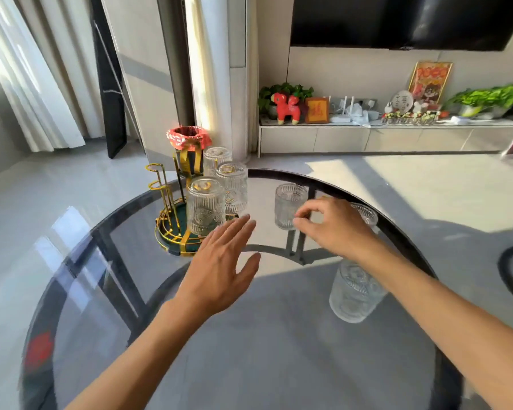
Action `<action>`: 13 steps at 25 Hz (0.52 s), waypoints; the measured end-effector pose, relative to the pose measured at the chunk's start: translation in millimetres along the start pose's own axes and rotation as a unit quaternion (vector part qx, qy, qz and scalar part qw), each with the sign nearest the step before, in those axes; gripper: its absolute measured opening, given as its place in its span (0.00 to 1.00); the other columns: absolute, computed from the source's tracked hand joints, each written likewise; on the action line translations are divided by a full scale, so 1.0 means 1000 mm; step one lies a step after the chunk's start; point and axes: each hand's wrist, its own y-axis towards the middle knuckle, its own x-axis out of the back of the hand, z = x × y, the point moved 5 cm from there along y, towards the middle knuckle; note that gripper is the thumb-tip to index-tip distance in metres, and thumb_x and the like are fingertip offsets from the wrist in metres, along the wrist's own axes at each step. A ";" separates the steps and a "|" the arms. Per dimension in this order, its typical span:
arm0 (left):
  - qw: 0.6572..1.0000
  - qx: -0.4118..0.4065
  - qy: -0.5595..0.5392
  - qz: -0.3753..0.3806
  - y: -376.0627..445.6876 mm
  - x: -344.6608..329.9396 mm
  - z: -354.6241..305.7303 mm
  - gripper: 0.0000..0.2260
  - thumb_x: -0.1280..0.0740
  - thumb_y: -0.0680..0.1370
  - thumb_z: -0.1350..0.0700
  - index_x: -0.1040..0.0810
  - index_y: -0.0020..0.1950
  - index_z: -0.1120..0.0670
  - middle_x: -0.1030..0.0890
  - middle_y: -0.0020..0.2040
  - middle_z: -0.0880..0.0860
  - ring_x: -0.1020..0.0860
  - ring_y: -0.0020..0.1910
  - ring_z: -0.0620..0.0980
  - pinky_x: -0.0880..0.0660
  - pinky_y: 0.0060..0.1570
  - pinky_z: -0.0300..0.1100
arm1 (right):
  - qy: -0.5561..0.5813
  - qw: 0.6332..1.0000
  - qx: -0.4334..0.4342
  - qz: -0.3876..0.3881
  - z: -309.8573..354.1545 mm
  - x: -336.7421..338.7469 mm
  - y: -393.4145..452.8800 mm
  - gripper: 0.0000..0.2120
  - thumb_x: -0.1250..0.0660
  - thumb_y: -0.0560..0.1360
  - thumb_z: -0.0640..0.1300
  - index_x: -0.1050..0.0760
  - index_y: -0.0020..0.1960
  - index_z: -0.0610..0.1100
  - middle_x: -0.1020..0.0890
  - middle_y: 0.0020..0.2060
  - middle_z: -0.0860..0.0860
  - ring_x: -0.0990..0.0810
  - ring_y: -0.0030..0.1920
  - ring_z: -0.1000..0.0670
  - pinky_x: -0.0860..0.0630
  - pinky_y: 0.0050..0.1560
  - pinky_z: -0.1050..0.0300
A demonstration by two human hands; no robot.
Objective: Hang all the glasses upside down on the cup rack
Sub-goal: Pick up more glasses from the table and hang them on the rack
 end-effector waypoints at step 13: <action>0.982 0.086 -0.103 0.132 -0.052 -0.065 -0.046 0.36 0.29 0.69 0.40 0.40 0.74 0.40 0.25 0.68 0.43 0.28 0.65 0.42 0.34 0.63 0.37 | 0.046 0.988 -0.053 0.138 -0.053 0.002 -0.090 0.45 0.21 0.53 0.56 0.39 0.64 0.62 0.26 0.62 0.53 0.22 0.48 0.52 0.23 0.49 0.51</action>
